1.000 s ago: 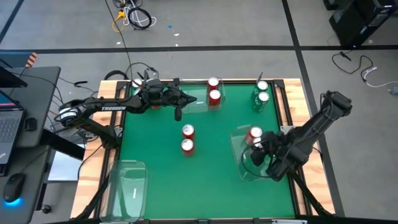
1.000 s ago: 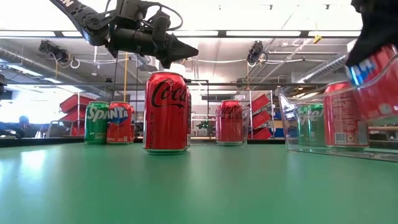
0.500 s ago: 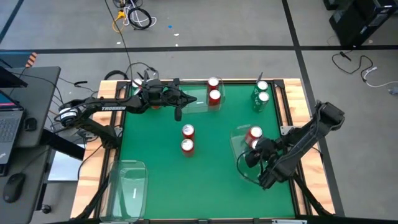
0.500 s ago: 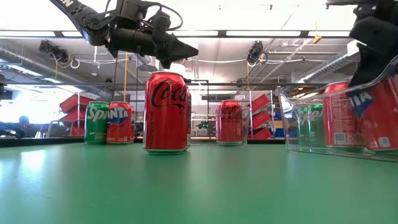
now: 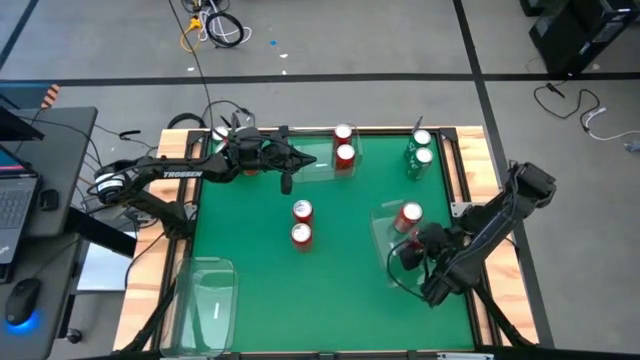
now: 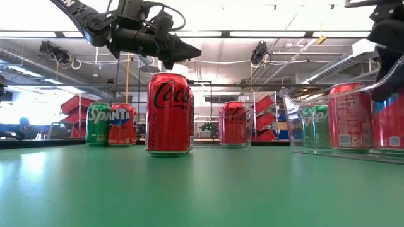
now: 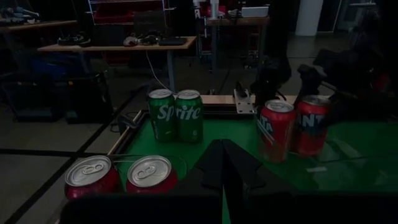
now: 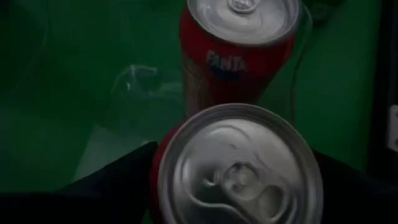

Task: Sort soda cans
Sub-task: Put the red soda can into the middle right transparent bin, then put the green soda can into the middle left transparent bin

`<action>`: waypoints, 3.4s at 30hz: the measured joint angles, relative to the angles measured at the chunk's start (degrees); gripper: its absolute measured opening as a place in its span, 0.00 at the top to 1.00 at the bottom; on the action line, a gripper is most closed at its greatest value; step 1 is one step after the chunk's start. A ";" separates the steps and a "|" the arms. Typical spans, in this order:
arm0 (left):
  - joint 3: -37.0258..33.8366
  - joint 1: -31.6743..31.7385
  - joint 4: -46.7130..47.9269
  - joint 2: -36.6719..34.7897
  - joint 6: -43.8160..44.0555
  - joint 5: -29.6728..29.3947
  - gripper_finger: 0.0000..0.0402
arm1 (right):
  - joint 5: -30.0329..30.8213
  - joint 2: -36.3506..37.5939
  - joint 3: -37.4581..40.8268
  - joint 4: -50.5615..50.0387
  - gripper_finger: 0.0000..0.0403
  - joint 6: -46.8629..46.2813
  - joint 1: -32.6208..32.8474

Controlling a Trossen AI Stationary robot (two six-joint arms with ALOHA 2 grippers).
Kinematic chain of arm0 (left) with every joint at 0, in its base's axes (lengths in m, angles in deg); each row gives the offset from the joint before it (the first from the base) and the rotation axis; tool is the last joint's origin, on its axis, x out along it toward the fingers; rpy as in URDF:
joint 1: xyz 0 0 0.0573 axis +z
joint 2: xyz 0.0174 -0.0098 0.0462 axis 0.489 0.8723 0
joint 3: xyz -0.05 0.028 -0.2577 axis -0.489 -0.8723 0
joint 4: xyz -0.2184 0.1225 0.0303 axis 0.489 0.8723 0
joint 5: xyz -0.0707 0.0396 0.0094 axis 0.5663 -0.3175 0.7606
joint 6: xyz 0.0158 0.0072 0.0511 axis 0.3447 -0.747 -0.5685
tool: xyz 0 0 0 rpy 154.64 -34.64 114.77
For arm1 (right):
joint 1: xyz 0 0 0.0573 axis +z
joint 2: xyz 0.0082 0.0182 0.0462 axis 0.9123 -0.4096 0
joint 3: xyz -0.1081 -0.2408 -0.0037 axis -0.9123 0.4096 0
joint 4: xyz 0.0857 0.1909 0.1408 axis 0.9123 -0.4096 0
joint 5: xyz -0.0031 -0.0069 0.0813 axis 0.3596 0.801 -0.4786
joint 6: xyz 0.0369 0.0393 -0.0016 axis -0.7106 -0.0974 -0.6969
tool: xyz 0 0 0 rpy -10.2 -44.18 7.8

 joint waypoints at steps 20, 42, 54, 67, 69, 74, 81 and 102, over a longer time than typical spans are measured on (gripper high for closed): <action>0.00 0.00 0.00 0.00 0.00 0.00 0.99 | 0.02 8.10 -0.11 -2.53 0.13 8.51 -3.64; 0.00 0.00 2.64 0.00 -2.57 -0.01 0.99 | -1.42 15.22 -1.41 2.53 0.14 24.46 -9.32; 0.00 -0.01 2.86 0.00 -4.73 0.00 0.99 | 3.13 17.37 -6.25 1.86 0.29 37.58 -18.40; -0.02 0.34 -10.98 0.00 4.92 7.55 0.99 | 3.63 20.76 -6.25 17.03 0.50 70.57 -40.70; -0.02 0.64 -12.76 0.00 6.33 8.78 0.99 | 4.19 21.15 -6.25 19.66 0.56 74.90 -41.55; -1.87 1.64 -18.87 0.00 9.71 9.53 0.99 | 8.44 23.25 -5.96 19.35 0.75 76.93 -41.96; -9.52 2.37 -27.58 0.00 6.97 6.96 0.99 | 5.14 27.31 -2.57 16.25 0.96 74.67 -47.86; -13.07 2.43 -26.97 0.00 6.19 4.85 0.99 | 0.35 24.08 -0.19 15.16 0.13 80.40 -71.35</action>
